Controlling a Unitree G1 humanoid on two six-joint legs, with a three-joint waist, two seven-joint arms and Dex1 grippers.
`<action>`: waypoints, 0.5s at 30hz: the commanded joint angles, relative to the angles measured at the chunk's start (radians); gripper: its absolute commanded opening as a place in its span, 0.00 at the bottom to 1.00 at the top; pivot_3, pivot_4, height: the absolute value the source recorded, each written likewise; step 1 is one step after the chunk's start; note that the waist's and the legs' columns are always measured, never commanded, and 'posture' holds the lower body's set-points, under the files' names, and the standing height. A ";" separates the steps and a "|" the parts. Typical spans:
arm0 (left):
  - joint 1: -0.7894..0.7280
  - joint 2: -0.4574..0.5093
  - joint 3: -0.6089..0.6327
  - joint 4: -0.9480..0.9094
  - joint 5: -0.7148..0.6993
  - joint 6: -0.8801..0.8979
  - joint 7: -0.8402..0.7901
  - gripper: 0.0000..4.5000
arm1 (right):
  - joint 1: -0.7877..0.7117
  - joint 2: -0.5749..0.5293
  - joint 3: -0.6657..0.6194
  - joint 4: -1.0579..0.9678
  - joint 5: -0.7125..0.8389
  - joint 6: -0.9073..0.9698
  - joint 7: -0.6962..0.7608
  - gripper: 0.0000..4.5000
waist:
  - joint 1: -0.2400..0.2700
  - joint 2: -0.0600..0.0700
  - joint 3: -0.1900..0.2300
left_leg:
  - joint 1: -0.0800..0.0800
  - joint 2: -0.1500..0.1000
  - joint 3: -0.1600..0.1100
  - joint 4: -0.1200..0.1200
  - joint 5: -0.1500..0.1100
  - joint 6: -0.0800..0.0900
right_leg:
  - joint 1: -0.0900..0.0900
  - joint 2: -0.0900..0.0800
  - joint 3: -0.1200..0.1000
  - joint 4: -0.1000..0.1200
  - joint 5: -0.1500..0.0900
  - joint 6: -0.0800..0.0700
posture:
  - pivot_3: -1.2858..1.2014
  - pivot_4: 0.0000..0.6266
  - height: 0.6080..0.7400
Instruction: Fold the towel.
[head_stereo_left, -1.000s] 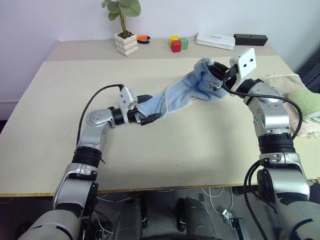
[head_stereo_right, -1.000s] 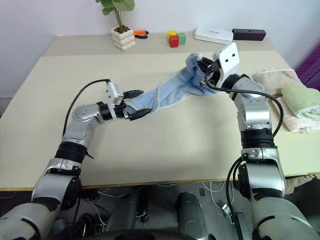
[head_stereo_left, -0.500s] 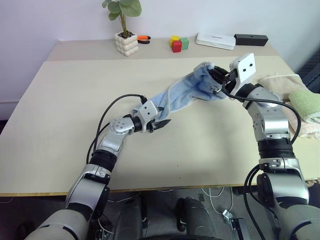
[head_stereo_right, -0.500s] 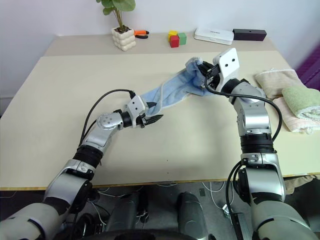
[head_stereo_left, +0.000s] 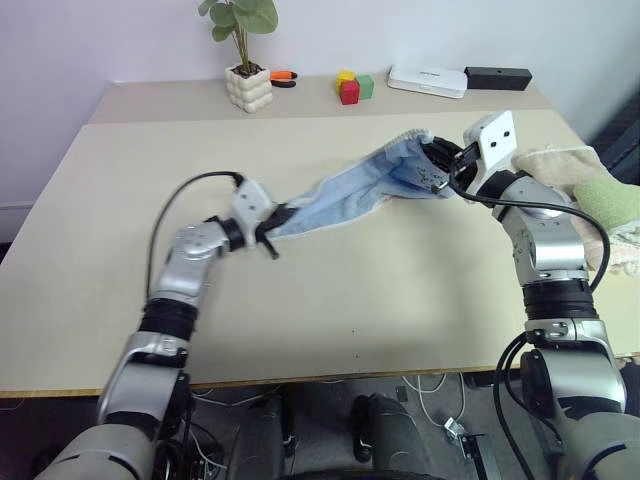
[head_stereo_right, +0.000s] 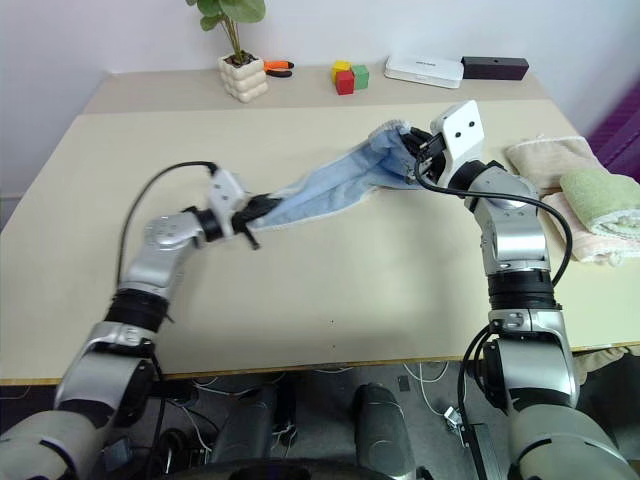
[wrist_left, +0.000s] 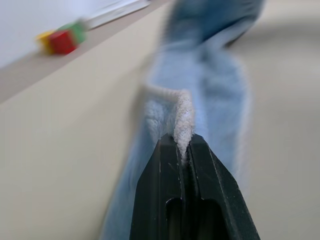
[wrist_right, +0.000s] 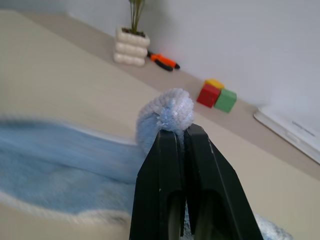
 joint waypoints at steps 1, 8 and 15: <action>0.043 0.085 0.079 -0.086 -0.082 0.045 -0.068 0.02 | 0.009 -0.028 -0.006 -0.072 0.027 0.015 0.050 0.00 | 0.001 0.000 0.000 | 0.000 0.000 0.000 0.000 0.000 0.000 | 0.000 0.000 0.000 0.000 0.000 0.000 | 0.52 0.24 1.00; -0.042 0.215 0.130 0.073 -0.046 -0.042 -0.051 0.02 | -0.039 -0.066 0.026 0.021 -0.001 0.020 0.135 0.00 | 0.010 0.000 0.000 | 0.000 0.000 -0.001 0.001 -0.001 0.002 | 0.000 0.000 0.000 0.000 0.000 0.000 | 0.52 0.24 1.00; -0.449 0.166 0.060 0.605 0.139 -0.255 0.221 0.02 | -0.411 0.035 0.066 0.571 -0.170 -0.227 -0.152 0.00 | 0.000 -0.001 0.000 | 0.000 0.000 0.001 0.001 0.002 -0.002 | 0.000 0.000 0.000 0.000 0.001 -0.001 | 0.52 0.24 1.00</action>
